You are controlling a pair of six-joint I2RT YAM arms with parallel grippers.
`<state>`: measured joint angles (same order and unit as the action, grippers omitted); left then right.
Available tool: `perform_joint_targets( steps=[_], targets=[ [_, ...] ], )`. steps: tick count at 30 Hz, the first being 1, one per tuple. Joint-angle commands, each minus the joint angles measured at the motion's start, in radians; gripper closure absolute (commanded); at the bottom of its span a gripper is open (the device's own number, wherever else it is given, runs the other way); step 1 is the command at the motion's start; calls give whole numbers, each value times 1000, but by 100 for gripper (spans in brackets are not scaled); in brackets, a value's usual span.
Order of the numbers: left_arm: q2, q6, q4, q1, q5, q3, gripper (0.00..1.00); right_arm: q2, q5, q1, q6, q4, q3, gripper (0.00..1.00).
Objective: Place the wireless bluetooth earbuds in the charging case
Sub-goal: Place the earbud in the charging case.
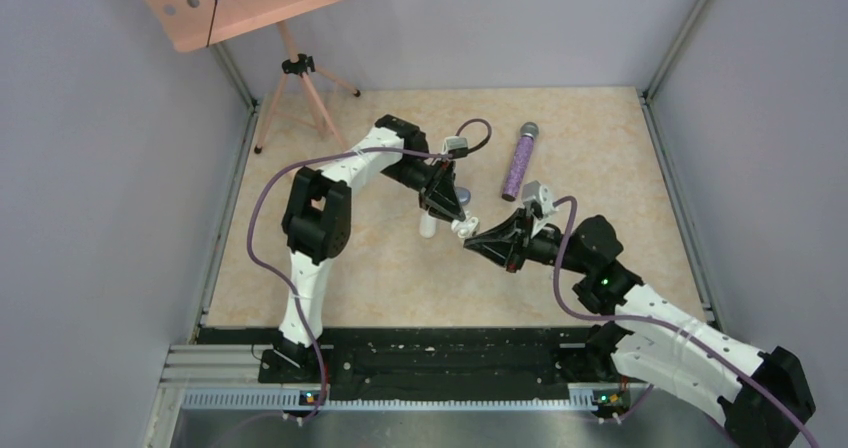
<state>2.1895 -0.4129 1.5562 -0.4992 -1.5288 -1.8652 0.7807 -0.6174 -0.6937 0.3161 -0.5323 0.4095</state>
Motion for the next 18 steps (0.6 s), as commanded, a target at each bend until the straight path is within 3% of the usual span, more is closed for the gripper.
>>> perform_joint_targets(
  steps=[1, 18],
  targets=[
    [12, 18, 30, 7, -21, -48, 100, 34, 12, -6, -25, 117, 108, 100],
    [-13, 11, 31, 6, -21, -30, 100, 63, 67, -7, -34, 86, 104, 100]
  ],
)
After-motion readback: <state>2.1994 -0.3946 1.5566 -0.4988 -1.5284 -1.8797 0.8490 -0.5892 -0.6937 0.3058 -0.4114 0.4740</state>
